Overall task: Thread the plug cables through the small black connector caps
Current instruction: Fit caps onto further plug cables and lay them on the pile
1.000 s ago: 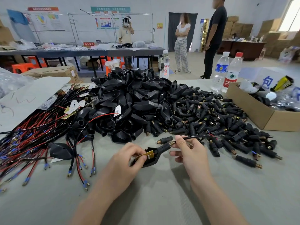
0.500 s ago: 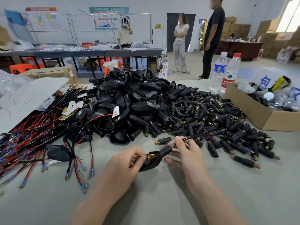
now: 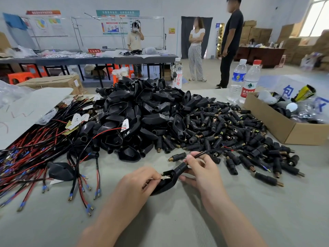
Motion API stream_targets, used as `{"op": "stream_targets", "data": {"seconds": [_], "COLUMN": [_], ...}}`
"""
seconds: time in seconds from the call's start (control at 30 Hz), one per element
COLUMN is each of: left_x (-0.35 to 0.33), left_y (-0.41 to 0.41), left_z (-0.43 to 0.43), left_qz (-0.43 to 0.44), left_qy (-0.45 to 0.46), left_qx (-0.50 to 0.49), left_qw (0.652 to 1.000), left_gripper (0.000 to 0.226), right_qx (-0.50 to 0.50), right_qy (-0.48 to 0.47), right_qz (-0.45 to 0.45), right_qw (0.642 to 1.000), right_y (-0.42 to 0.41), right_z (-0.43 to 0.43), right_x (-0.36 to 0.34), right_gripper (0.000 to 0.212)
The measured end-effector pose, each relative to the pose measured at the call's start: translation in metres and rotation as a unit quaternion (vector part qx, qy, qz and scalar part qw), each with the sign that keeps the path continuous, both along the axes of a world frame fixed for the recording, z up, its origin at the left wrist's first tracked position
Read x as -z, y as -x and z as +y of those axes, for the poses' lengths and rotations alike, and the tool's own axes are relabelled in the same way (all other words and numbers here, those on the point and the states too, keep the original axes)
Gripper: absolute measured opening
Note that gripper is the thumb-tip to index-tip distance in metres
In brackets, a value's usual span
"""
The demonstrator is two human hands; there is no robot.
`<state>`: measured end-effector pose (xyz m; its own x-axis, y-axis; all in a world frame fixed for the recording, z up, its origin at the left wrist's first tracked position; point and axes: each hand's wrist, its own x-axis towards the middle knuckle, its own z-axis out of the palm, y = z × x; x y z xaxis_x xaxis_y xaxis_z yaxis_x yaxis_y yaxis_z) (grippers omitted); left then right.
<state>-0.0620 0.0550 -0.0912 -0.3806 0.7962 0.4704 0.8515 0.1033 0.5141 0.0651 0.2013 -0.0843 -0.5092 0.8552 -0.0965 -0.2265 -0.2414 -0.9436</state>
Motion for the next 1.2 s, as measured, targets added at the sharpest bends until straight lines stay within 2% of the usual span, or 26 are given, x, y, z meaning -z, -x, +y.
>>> {"op": "stream_targets", "data": {"seconds": [0.17,0.43,0.63,0.93,1.2], "left_x": [-0.002,0.000,0.006,0.009,0.008], "left_y": [0.000,-0.006,-0.004,-0.015,-0.017], "left_z": [0.000,-0.007,-0.002,0.005,0.010], "left_qz": [0.014,-0.073,-0.035,0.017,-0.062], "left_qy": [0.014,0.035,0.064,0.049,0.027], "left_qx": [0.013,0.036,0.030,-0.011,-0.025], "left_qw": [1.000,0.996,0.997,0.999,0.997], "left_gripper": [0.011,0.013,0.008,0.022,0.020], "right_qx": [0.008,0.022,0.034,0.105,0.129], "right_qy": [0.002,0.011,0.012,-0.009,-0.003], "right_qz": [0.001,-0.006,-0.009,-0.006,0.025], "right_qw": [1.000,1.000,0.999,0.994,0.991], "right_y": [0.001,0.002,0.000,-0.002,-0.004], "right_z": [0.002,0.004,0.004,0.010,0.011], "right_x": [0.003,0.006,0.006,0.007,0.004], "right_gripper": [0.003,0.006,0.005,0.006,0.010]}}
